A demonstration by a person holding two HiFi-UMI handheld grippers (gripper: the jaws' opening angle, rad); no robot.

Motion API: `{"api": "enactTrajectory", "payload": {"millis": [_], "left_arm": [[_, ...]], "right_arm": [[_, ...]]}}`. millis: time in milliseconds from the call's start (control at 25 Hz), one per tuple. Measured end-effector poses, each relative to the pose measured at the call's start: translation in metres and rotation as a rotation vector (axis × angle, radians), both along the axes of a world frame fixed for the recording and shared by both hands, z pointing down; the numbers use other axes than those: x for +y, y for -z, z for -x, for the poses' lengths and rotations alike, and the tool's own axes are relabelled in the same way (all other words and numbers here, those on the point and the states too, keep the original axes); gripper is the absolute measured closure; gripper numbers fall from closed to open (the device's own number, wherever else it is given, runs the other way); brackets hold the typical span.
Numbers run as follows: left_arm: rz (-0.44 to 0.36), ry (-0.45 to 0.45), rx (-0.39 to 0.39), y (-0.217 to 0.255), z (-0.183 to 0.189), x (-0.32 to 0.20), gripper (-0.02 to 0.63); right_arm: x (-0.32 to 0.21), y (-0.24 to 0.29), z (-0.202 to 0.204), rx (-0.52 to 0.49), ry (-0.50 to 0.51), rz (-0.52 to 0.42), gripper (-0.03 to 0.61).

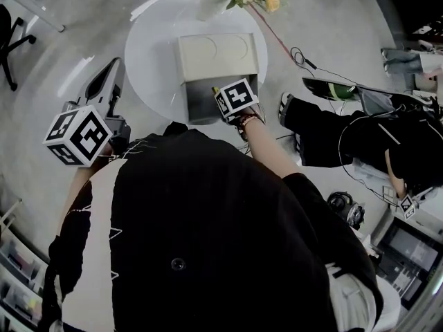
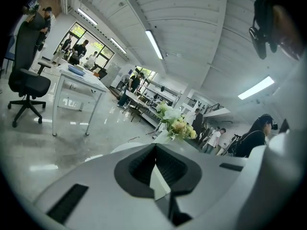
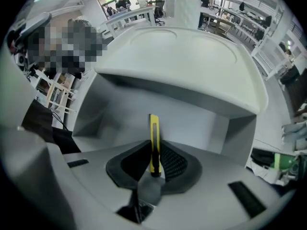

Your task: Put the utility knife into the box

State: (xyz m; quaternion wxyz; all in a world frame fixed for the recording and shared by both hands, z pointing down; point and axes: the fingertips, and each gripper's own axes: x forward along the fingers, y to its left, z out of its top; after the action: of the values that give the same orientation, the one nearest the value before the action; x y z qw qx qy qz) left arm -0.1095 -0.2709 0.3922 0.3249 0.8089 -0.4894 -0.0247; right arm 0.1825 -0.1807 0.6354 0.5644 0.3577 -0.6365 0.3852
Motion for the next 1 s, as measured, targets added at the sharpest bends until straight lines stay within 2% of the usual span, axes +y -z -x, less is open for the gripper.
{"api": "enactTrajectory", "payload": {"millis": [800, 1000], "left_arm": [[0.010, 0.001, 0.011, -0.0031, 0.0002, -0.0031, 0.601], [0.015, 0.001, 0.015, -0.0057, 0.0017, -0.0006, 0.601]], "right_arm": [[-0.0015, -0.0014, -0.0006, 0.038, 0.011, 0.028, 0.514], [-0.0013, -0.0024, -0.0007, 0.020, -0.019, 0.029, 0.515]]}}
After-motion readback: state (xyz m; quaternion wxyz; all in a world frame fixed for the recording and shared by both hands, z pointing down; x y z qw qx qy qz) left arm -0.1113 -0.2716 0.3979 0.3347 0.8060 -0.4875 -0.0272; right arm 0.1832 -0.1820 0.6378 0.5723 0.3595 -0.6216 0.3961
